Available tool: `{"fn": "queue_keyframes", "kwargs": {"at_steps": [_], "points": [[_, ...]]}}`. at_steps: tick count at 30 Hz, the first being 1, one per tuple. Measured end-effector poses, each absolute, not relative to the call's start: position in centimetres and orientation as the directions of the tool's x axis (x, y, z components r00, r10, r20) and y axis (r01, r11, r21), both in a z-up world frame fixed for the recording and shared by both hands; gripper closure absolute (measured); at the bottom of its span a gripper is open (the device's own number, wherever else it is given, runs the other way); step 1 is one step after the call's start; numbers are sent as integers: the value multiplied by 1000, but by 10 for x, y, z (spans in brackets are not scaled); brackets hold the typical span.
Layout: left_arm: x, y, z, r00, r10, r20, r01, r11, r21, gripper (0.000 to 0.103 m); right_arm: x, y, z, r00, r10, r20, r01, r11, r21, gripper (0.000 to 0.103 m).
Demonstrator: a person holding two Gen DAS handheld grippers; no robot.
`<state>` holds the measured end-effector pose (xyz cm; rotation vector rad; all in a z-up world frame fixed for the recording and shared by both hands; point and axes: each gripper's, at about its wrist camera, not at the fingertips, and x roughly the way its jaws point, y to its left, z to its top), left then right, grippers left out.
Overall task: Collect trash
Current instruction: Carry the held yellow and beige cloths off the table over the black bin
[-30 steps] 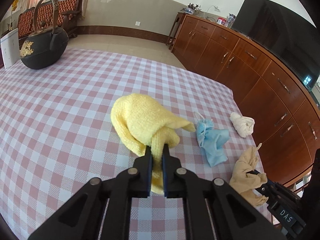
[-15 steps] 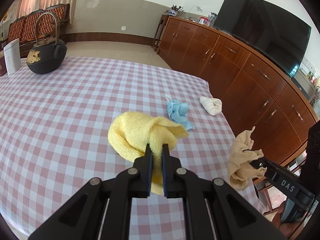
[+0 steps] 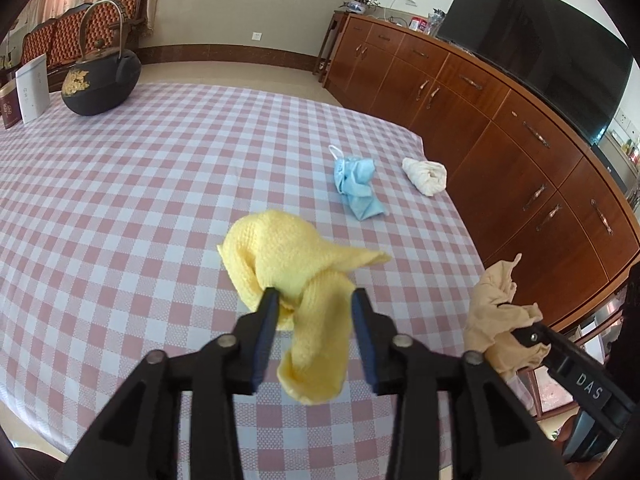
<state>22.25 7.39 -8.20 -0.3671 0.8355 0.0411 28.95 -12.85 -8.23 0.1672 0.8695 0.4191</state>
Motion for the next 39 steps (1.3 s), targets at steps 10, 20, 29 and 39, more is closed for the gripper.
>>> {"fn": "queue_keyframes", "kwargs": {"at_steps": [10, 20, 29, 39], "points": [[243, 79, -93, 664, -70, -745, -207, 940, -272, 35, 305, -118, -84, 561, 444, -699, -303, 896, 326, 86], [235, 76, -87, 694, -80, -715, -159, 952, -262, 75, 305, -109, -87, 552, 454, -699, -314, 890, 330, 86], [214, 45, -58, 722, -152, -675, -66, 956, -286, 75, 288, -136, -67, 599, 431, -675, -288, 902, 321, 86], [211, -34, -49, 691, -277, -668, 94, 950, -296, 75, 253, -214, -55, 670, 343, -658, -164, 933, 319, 86]]}}
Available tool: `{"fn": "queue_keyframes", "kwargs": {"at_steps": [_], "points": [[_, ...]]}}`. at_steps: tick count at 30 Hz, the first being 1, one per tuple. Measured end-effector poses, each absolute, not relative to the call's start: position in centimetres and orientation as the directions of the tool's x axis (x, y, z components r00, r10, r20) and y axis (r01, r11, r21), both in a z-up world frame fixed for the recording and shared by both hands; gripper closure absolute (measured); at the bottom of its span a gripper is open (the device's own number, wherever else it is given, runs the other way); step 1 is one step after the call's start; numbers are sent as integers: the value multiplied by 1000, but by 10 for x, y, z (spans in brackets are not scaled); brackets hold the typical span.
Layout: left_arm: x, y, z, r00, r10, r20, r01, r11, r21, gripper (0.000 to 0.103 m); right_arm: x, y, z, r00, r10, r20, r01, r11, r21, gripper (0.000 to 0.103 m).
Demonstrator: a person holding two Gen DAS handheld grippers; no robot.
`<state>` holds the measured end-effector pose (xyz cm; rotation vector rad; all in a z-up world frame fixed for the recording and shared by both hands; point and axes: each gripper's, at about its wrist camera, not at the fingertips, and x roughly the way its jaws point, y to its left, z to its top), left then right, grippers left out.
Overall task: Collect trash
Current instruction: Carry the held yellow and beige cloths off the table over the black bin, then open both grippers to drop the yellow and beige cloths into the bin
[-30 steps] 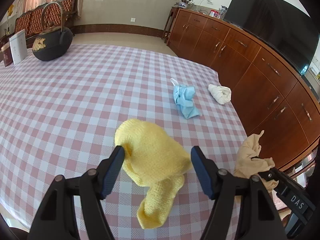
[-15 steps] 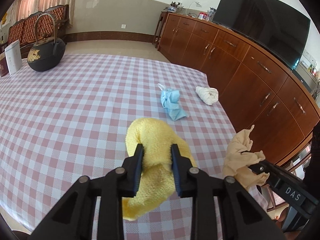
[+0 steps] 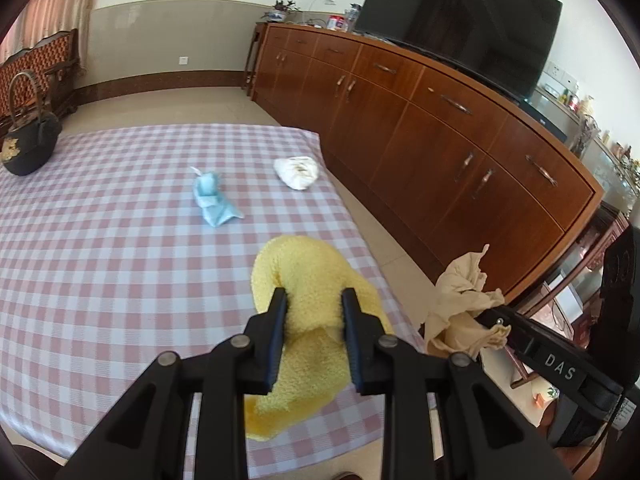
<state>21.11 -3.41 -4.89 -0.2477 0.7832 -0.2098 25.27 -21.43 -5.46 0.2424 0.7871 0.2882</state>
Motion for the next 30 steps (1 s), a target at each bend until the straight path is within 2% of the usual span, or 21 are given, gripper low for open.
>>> {"fn": "queue_keyframes", "kwargs": {"at_steps": [17, 30], "points": [[223, -217, -71, 493, -507, -708, 386, 856, -344, 75, 183, -407, -69, 718, 78, -692, 216, 920, 328, 86], [243, -306, -131, 371, -479, -795, 423, 850, -314, 75, 189, -517, -131, 627, 20, -779, 391, 857, 336, 86]]}}
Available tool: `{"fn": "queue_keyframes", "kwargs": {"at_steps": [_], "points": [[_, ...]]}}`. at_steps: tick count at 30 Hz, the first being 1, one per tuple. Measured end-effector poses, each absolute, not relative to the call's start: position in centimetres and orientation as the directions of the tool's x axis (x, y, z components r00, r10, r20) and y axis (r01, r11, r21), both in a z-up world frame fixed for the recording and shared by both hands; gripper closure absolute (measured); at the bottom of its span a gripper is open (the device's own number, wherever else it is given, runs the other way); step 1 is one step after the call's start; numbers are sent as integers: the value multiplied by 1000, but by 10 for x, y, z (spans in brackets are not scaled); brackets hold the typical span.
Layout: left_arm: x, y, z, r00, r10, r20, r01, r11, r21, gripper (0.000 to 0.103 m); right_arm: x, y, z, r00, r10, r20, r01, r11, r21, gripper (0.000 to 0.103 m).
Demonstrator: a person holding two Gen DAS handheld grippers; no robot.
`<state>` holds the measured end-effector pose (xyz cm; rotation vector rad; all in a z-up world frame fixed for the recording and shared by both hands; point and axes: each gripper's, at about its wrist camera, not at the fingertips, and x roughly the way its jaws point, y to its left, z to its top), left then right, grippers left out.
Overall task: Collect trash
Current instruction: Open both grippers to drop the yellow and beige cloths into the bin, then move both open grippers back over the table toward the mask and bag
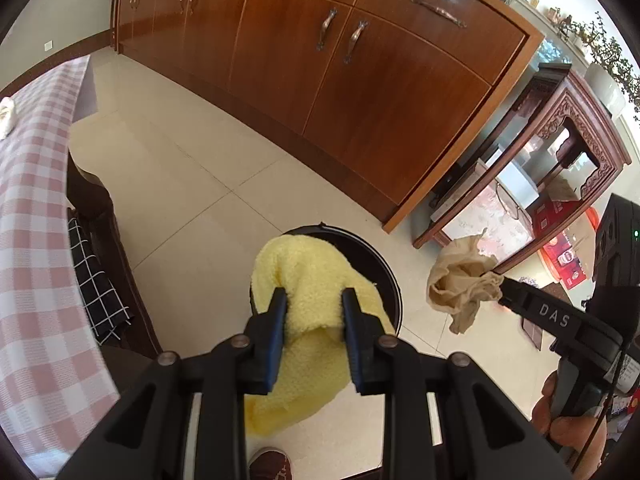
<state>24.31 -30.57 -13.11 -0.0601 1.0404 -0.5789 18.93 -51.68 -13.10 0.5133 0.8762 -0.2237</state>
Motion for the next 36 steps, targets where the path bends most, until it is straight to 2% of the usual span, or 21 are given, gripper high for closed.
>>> {"fn": "queue_keyframes", "kwargs": {"at_steps": [3, 11, 14, 16, 17, 19, 24, 36], "points": [[250, -318, -149, 343, -460, -819, 418, 856, -306, 75, 205, -537, -150, 607, 79, -790, 401, 828, 391, 86], [264, -344, -195, 241, -413, -878, 432, 856, -284, 71, 245, -555, -201, 517, 103, -850, 409, 842, 351, 86], [267, -353, -206, 220, -392, -893, 431, 861, -271, 65, 251, -560, -222, 493, 110, -863, 418, 840, 346, 85], [269, -356, -208, 215, -381, -899, 430, 864, -262, 56, 252, -563, -231, 486, 108, -867, 426, 837, 343, 80], [270, -356, -208, 213, -376, -902, 429, 865, -260, 47, 253, -563, -234, 483, 105, -869, 431, 836, 340, 77], [271, -354, -205, 219, -379, -899, 427, 866, -261, 43, 253, -566, -237, 476, 95, -874, 443, 833, 332, 65], [268, -341, -182, 286, -399, -871, 433, 865, -254, 43, 245, -568, -225, 498, 46, -866, 471, 824, 315, 64], [251, -311, -109, 420, -431, -799, 451, 863, -229, 43, 218, -545, -151, 574, -6, -819, 417, 863, 286, 62]]}}
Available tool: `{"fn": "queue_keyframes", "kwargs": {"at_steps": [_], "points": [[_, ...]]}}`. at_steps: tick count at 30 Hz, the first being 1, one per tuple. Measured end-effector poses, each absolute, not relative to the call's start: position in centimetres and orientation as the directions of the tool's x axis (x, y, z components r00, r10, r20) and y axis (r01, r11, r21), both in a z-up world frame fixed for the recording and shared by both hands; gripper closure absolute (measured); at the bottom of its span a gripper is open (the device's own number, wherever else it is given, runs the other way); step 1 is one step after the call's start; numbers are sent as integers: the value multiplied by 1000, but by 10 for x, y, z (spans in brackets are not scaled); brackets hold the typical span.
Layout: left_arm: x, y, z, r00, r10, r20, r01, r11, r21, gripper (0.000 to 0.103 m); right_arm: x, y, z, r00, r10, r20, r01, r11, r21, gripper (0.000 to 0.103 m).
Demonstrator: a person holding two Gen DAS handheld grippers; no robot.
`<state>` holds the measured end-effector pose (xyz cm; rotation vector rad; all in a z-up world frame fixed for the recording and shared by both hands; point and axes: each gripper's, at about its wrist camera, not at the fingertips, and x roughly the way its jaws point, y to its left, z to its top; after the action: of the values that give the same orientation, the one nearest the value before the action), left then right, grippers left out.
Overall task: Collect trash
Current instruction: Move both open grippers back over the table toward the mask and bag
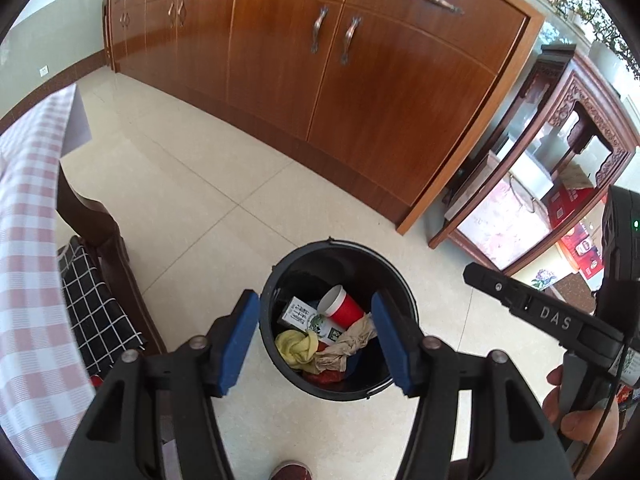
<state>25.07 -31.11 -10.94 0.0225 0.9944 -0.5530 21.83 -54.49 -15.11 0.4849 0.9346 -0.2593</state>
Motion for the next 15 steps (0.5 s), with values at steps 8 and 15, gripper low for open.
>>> {"fn": "queue_keyframes", "kwargs": {"at_steps": [8, 15], "points": [[237, -270, -67, 502, -434, -748, 427, 877, -222, 43, 202, -506, -97, 648, -7, -762, 353, 889, 292, 49], [231, -211, -40, 576, -396, -715, 346, 911, -226, 43, 208, -448, -58, 701, 38, -712, 242, 926, 289, 42]]}}
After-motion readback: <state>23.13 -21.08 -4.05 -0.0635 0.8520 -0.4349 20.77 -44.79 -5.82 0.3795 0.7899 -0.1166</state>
